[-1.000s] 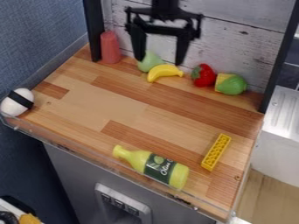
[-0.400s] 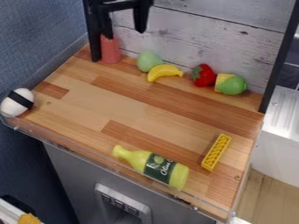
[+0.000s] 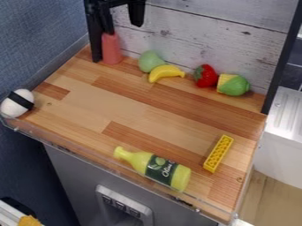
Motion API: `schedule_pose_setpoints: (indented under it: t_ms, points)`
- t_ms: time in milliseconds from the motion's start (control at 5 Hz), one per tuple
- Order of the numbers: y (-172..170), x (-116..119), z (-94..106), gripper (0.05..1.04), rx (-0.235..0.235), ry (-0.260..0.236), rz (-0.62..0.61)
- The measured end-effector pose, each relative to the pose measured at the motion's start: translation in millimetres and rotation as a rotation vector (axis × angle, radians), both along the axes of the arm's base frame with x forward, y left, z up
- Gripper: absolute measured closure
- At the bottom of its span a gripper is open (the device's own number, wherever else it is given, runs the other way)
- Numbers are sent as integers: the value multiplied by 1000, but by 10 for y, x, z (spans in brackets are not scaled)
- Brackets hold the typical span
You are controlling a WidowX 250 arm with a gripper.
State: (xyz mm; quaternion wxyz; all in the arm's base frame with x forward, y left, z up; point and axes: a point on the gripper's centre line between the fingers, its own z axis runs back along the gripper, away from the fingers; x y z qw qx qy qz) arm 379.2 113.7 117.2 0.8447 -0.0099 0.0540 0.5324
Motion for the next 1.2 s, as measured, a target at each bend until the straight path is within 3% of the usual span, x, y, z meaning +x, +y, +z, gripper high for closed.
schedule_pose_setpoints:
  t_ms: [600,800,1200]
  points:
    - [-13,112,-38,87,-38,4,-437]
    - [-19,96,-24,87,-45,19,-454]
    - [-65,100,-17,86,-32,40,-232]
